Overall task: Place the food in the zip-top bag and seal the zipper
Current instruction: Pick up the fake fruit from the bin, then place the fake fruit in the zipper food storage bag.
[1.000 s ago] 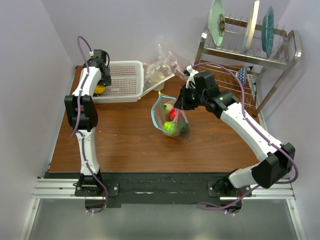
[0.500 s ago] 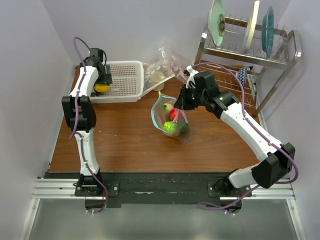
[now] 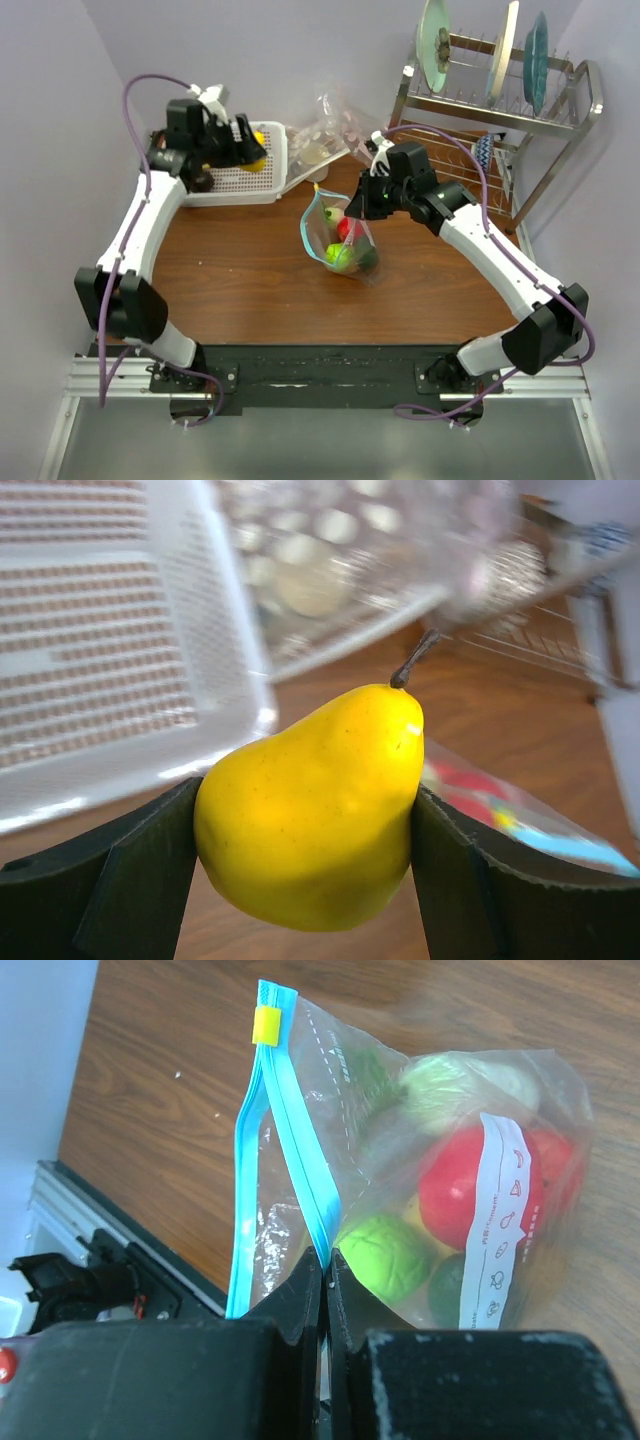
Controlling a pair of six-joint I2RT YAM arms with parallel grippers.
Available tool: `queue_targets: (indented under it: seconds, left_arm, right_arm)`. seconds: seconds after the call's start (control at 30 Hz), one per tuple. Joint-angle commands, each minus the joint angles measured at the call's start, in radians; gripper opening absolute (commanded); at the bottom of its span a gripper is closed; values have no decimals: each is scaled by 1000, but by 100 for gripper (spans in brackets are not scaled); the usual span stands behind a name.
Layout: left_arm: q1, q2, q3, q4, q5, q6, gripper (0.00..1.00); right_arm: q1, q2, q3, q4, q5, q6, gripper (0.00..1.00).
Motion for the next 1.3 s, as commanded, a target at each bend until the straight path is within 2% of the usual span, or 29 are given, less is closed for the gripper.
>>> queue_targets:
  seconds: [0.0,0.07,0.2,0.23,0.4,0.57,0.67,0.8,0.9,0.97,1.03,1.27]
  left_arm:
    - [-104,-163,-241,269,153,-135,59]
    - [-138,-242,-328,359,177,-209,57]
    - [-255,-317,-573,700,219,-347,55]
    - [-279,-323,-596,733,211,-365,54]
    - [-421,-306,-652,810,118,-358,54]
    - [-477,-268,-678,824,66,-340,54]
    - [-506,-225,-644,732,-3,-298,57]
    - [-572,-170,-548,524,-126,-243,64]
    - [-595,-153,-547,503,-168,-241,68]
    - [-601,-131,-537,488,-163,-240,76]
    - [-604,-105,-488,424,-155,-226,98]
    - [-612,-121,-289,232,-131,-188,100]
  right_arm:
    - [3,9,53,38,-69,28,0]
    - [5,9,54,36,-70,31,0]
    - [5,6,70,30,-78,37,0]
    - [5,6,73,23,-74,36,0]
    - [5,-1,80,7,-63,36,0]
    - [3,-3,82,4,-58,40,0]
    - [3,-6,88,-2,-46,40,0]
    - [5,-11,94,-5,-18,39,0]
    - [5,-15,94,-3,-6,39,0]
    - [3,-12,94,0,-6,42,0]
    - [3,-12,93,-2,-5,40,0]
    - [5,-15,79,-7,25,30,0]
